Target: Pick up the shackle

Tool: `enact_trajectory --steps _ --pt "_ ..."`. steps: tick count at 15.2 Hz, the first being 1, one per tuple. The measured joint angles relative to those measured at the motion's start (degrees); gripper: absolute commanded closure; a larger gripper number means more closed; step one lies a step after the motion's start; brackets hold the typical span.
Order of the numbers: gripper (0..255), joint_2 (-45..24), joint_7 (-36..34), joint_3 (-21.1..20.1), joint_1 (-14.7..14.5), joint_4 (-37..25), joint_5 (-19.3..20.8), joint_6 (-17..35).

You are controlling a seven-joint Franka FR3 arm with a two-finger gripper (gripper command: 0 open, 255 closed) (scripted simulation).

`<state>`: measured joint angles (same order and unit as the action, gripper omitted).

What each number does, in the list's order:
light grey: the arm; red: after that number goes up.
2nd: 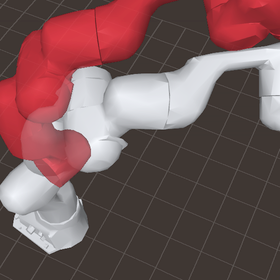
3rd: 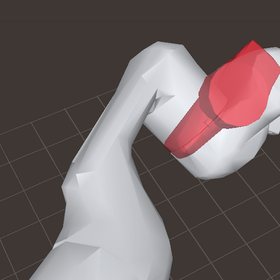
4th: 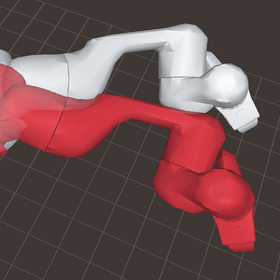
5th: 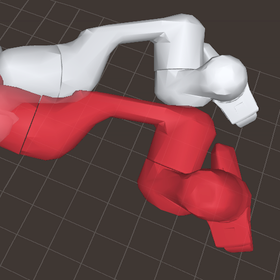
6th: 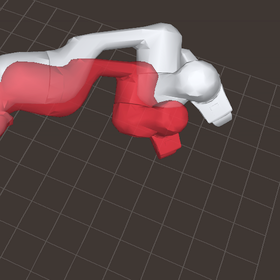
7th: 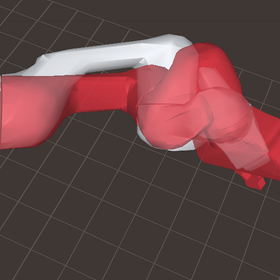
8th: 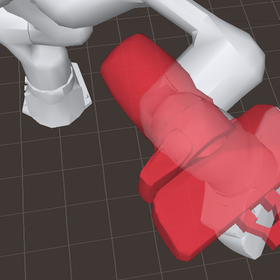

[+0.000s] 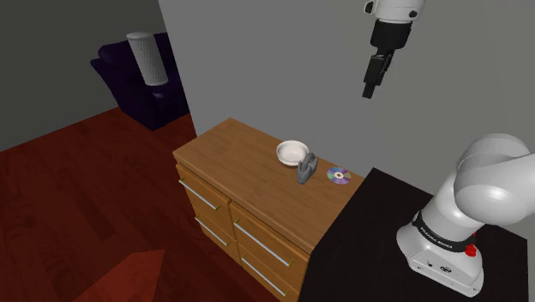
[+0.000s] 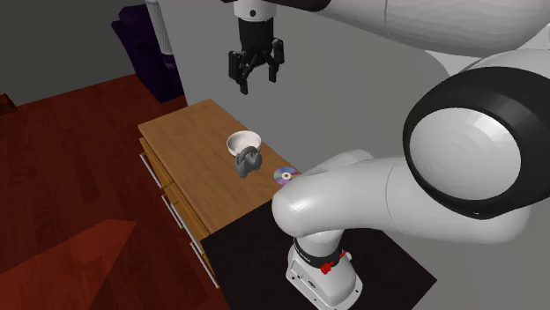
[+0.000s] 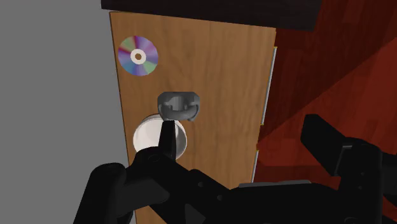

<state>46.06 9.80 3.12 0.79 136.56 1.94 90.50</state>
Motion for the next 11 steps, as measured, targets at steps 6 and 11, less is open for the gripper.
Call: enact_trajectory --steps 6,11 --pt "0 -2.2 10.1 5.9 -1.5 4.7 1.7 6.9" --pt "0 -8.1 23.0 13.1 -3.9 8.2 2.9 15.9"
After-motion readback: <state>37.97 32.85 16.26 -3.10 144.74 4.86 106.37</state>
